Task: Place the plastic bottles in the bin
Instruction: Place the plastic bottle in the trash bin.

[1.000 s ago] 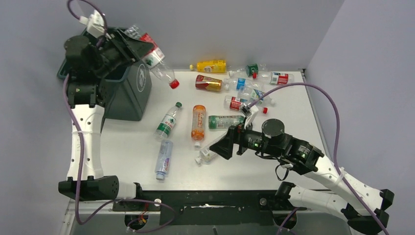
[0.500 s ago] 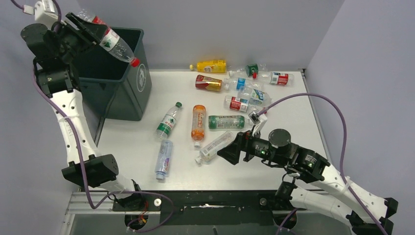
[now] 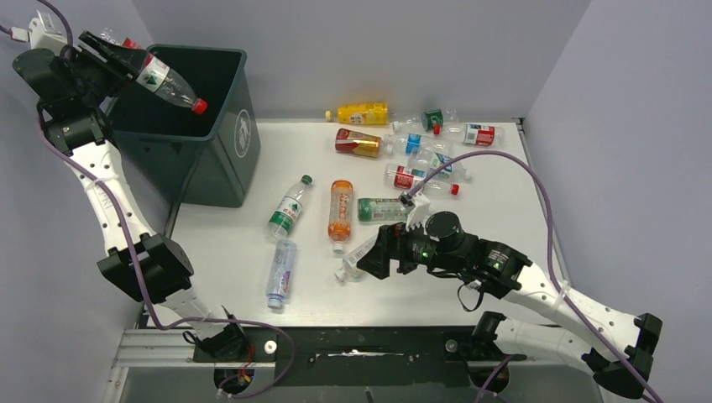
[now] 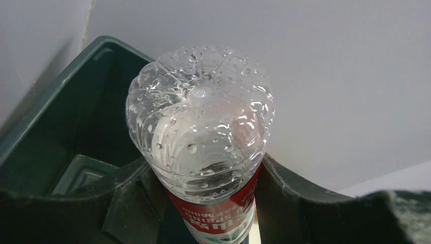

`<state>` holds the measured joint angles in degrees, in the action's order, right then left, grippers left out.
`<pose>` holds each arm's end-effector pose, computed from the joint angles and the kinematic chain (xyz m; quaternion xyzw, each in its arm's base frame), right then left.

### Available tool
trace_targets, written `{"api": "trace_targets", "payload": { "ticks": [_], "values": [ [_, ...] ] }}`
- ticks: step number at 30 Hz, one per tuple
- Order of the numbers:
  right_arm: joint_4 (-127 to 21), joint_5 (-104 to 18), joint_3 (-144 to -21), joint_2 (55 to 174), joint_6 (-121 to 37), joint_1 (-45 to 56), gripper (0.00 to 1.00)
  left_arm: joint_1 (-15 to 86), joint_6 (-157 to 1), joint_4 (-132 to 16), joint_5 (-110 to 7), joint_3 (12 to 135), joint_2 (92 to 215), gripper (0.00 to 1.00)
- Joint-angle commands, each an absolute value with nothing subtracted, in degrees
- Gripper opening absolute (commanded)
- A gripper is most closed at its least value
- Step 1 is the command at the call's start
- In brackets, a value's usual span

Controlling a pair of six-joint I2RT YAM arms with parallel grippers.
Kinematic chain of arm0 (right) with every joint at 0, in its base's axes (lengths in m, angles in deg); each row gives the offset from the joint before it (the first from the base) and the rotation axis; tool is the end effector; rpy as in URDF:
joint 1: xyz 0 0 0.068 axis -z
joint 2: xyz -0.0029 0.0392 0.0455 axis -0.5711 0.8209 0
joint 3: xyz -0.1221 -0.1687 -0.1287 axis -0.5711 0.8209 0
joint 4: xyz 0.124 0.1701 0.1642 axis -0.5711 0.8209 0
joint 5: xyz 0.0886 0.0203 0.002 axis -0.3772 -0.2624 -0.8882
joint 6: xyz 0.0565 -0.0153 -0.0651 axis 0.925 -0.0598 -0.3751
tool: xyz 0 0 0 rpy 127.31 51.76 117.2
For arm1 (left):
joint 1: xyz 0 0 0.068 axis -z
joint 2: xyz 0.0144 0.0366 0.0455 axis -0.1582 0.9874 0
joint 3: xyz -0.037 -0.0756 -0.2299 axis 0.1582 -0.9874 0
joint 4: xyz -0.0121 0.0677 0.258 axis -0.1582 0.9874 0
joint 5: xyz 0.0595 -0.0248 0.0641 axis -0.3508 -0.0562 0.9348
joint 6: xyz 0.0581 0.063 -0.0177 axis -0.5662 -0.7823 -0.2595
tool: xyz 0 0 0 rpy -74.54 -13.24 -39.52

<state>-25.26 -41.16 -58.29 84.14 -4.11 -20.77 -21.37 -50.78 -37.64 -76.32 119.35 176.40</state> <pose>0.1382 0.2157 0.2861 -0.1084 0.8493 0.4232 0.2964 0.3738 0.1706 0.4907 -0.2095 0.6678 -0.2467 0.6703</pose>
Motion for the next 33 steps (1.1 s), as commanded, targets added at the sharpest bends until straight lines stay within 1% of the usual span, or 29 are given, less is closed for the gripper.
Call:
{"api": "trace_targets", "payload": {
  "ticks": [1,9,10,14,18,21,24,29,30,33],
  "values": [
    [-30.7,-42.4,-59.5,84.3,-4.1,-21.0,0.98,-21.5,-55.8,-37.5,-74.7,122.2,176.4,0.55],
    [-31.6,-41.6,-57.7,82.6,-4.1,-21.0,0.98,-19.1,-61.0,-32.3,-70.2,122.8,176.5,0.81],
    [-31.8,-41.3,-57.4,82.3,-4.0,-20.9,0.98,-18.7,-61.4,-31.5,-70.1,123.4,176.5,0.82],
    [-31.2,-38.3,-56.9,81.9,-3.6,-20.8,0.98,-16.2,-61.8,-30.0,-68.5,123.9,175.0,0.83],
    [-26.8,-32.4,-57.5,83.1,-1.7,-19.7,0.98,-10.2,-63.1,-28.1,-66.5,123.2,171.7,0.84],
    [-21.2,-28.2,-58.7,85.7,0.8,-17.7,0.98,-2.6,-64.8,-26.6,-62.9,120.6,168.2,0.84],
    [-20.7,-27.8,-57.4,86.7,2.7,-14.8,0.98,6.6,-67.3,-24.6,-57.0,116.6,164.5,0.85],
    [-23.1,-30.0,-53.6,87.7,5.0,-9.4,0.98,18.3,-67.6,-24.7,-51.0,107.2,157.7,0.85],
    [-24.4,-30.8,-52.6,88.6,5.5,-8.3,0.98,22.5,-67.5,-24.3,-49.3,104.5,156.1,0.85],
    [-27.4,-31.7,-51.5,91.2,6.0,-7.2,0.98,27.9,-66.9,-23.6,-47.9,99.1,153.5,0.85]
  ]
}}
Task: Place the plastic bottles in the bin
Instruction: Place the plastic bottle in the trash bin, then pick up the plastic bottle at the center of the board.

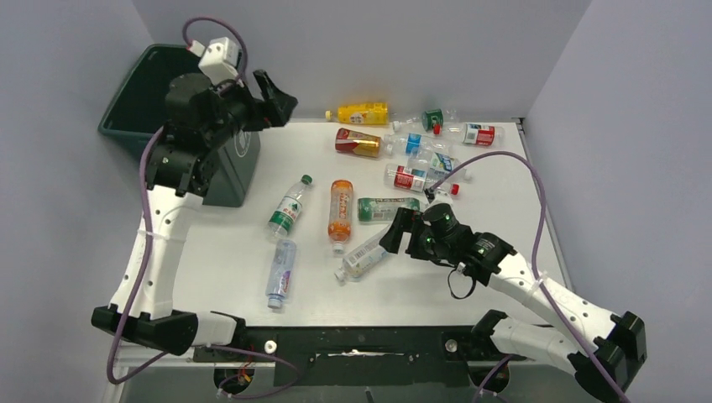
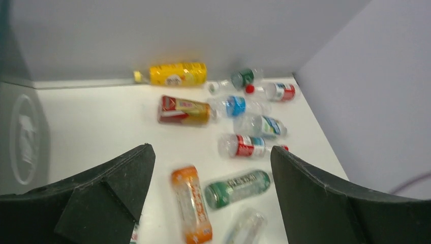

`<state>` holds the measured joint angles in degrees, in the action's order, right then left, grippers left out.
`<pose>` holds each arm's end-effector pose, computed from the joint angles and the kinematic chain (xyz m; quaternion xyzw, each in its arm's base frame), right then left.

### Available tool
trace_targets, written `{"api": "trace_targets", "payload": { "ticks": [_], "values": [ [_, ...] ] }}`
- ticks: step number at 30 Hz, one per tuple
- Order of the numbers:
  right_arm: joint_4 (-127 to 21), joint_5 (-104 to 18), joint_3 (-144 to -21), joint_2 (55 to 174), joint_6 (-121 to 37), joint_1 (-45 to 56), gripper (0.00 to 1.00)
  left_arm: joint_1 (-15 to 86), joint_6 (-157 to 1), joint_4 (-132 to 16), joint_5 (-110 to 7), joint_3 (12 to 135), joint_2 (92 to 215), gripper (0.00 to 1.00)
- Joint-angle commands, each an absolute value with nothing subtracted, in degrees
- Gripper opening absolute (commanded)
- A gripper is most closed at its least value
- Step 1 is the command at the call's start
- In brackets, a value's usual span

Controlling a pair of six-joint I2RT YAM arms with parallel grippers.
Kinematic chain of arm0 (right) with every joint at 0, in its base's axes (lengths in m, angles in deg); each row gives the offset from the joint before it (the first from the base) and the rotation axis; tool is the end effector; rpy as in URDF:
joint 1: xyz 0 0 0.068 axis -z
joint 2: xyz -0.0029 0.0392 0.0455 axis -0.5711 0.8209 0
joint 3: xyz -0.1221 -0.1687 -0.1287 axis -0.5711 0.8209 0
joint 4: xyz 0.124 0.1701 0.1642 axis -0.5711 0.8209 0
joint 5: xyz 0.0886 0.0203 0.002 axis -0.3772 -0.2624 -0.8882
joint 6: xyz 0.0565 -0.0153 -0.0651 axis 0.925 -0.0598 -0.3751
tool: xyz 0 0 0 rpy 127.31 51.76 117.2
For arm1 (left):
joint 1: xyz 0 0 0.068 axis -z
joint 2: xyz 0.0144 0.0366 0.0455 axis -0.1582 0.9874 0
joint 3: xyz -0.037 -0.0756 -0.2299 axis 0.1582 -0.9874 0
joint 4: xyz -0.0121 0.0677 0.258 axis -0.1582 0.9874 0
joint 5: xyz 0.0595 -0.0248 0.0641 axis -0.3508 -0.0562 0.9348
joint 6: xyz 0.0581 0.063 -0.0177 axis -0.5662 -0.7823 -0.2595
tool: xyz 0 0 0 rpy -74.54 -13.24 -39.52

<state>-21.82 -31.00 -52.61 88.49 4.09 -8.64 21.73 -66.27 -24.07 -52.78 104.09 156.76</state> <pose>0.1906 0.1726 0.2229 0.0894 0.9066 0.2835 0.2997 0.3166 -0.0844 0.4809 -0.0118 0.7528 -0.2606 0.6044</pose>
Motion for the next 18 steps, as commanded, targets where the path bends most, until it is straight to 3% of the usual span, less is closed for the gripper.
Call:
{"api": "trace_targets", "payload": {
  "ticks": [1,9,18],
  "values": [
    [-28.4,-32.1,-51.4,92.6,6.0,-7.0,0.98,29.8,-66.5,-23.8,-47.5,96.1,152.6,0.85],
    [-36.1,-34.6,-51.0,103.0,7.9,-5.3,0.98,41.5,-63.4,-25.2,-42.6,80.8,146.5,0.85],
    [-39.8,-36.8,-52.5,113.3,7.7,-1.0,0.98,43.9,-60.8,-25.2,-43.1,72.5,141.6,0.85]
  ]
}}
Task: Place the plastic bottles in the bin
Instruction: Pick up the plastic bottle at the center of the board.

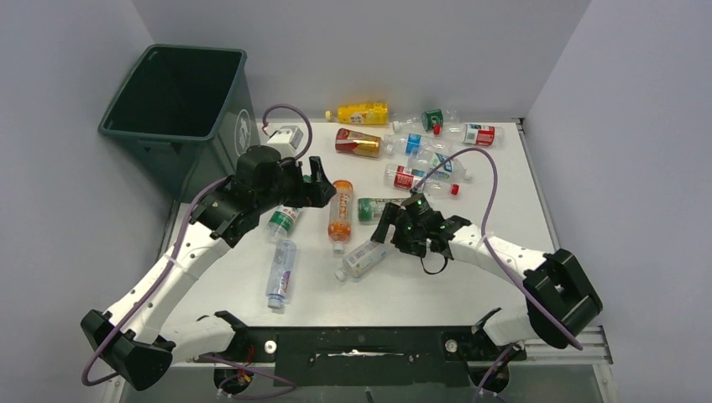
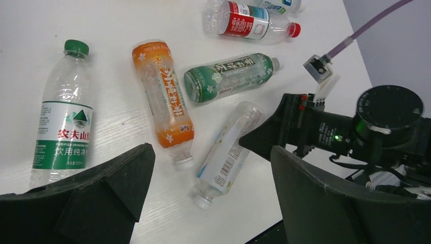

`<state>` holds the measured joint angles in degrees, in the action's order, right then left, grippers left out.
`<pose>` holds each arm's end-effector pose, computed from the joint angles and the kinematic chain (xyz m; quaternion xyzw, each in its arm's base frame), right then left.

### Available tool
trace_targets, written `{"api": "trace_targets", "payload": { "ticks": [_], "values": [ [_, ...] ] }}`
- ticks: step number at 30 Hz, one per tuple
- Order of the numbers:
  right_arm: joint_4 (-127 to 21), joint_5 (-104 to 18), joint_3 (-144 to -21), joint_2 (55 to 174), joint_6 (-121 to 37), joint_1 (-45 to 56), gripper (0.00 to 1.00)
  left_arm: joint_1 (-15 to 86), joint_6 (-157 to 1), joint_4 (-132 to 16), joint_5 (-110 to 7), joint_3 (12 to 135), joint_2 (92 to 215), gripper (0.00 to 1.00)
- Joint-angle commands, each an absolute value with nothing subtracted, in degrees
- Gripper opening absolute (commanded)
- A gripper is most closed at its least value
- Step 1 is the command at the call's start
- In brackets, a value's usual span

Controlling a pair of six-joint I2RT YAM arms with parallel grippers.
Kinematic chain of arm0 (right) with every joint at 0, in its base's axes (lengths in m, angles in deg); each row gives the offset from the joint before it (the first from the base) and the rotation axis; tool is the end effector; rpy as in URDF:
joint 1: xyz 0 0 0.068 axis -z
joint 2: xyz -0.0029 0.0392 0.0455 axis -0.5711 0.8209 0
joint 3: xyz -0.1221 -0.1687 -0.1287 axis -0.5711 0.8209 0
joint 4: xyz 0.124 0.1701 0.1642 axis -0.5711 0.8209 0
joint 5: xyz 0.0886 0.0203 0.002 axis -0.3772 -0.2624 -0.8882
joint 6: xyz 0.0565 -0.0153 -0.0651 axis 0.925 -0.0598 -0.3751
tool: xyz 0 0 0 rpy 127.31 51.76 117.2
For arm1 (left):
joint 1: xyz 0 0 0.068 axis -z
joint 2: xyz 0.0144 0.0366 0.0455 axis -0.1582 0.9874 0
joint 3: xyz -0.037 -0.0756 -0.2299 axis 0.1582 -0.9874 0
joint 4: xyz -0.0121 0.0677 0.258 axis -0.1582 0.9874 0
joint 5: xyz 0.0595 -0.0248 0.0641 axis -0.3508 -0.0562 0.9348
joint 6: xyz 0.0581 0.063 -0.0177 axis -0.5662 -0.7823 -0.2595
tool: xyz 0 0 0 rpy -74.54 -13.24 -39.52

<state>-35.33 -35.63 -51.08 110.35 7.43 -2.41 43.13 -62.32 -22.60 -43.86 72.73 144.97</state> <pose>0.2428 0.1851 0.1372 0.1539 0.9309 0.2432 0.2251 0.2529 -0.1721 0.3363 0.0574 0.8590 -0.2629 0.4357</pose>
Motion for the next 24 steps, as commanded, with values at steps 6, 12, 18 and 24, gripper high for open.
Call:
{"api": "trace_targets", "payload": {
  "ticks": [6,12,18,24],
  "values": [
    [-42.3,-37.2,-53.7,118.4,7.4,0.7,0.98,44.5,-60.6,-23.6,-43.4,71.9,140.8,0.85],
    [-43.6,-38.3,-56.3,123.4,5.7,2.0,0.98,45.2,-60.3,-23.1,-44.3,70.6,140.5,0.85],
    [-44.7,-39.3,-55.8,123.2,5.1,2.1,0.86,46.0,-59.3,-22.7,-46.3,68.6,139.8,0.85],
    [-44.6,-39.5,-53.5,119.2,3.9,2.1,0.69,46.5,-58.1,-22.3,-50.5,65.0,138.4,0.85]
  ]
}}
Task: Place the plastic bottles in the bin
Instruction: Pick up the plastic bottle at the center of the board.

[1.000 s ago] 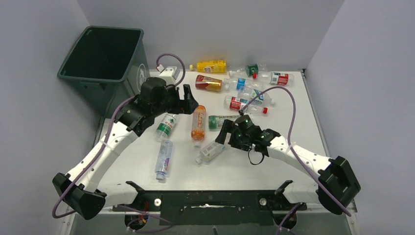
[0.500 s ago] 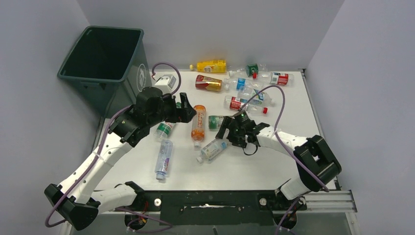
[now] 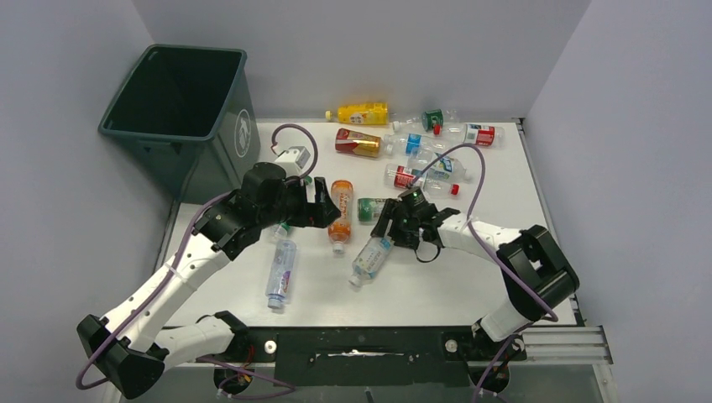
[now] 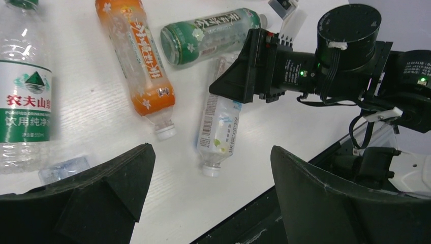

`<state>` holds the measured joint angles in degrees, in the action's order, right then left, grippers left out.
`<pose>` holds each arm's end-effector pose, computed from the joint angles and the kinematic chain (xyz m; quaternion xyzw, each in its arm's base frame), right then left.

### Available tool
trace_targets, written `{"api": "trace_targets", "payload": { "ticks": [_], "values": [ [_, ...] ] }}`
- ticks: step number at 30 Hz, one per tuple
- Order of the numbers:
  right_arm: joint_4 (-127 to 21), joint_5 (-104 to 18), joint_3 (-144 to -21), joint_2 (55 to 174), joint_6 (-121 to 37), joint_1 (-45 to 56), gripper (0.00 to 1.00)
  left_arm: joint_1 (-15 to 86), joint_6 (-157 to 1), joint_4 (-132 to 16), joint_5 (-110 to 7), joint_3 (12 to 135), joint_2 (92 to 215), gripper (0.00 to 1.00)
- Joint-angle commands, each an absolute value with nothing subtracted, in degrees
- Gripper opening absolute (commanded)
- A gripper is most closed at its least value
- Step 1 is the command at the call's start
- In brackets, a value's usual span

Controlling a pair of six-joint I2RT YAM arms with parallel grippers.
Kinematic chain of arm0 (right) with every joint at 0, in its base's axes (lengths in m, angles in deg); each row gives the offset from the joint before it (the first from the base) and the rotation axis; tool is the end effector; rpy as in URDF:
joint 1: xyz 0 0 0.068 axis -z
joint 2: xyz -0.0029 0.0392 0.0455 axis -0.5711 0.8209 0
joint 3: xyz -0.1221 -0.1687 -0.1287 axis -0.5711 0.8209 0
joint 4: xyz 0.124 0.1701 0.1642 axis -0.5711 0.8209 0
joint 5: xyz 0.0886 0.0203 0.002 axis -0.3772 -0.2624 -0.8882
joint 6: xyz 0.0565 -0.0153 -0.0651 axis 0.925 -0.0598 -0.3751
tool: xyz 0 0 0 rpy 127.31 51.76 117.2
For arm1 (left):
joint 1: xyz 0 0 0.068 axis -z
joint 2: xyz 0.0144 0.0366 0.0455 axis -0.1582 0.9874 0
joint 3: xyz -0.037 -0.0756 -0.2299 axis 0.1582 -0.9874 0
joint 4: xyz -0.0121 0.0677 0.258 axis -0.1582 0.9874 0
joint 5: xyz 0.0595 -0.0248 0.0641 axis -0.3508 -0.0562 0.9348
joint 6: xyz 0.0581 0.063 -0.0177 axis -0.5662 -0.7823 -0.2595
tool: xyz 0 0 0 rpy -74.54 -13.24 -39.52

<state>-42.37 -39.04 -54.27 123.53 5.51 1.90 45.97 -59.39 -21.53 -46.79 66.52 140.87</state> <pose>0.2774 0.1857 0.0977 0.1658 0.9367 0.2342 0.2007 0.2282 -0.1775 0.3129 0.0697 0.8716 -0.2899 0.3892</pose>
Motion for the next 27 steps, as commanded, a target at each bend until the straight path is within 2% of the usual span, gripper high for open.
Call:
{"api": "trace_targets", "payload": {
  "ticks": [1,8,12,27],
  "values": [
    [-44.1,-39.5,-53.3,118.6,3.4,2.1,0.66,46.5,-57.9,-22.2,-51.0,64.3,138.0,0.85],
    [-41.0,-39.6,-53.2,116.6,1.2,2.1,0.53,46.9,-57.4,-22.3,-53.5,60.4,137.2,0.85],
    [-39.7,-39.6,-53.3,114.2,1.7,1.7,0.49,47.0,-57.4,-23.3,-55.9,59.3,136.8,0.85],
    [-34.0,-41.7,-57.6,106.7,1.6,0.9,0.43,47.1,-59.4,-23.2,-63.1,55.4,134.4,0.85]
  ]
}}
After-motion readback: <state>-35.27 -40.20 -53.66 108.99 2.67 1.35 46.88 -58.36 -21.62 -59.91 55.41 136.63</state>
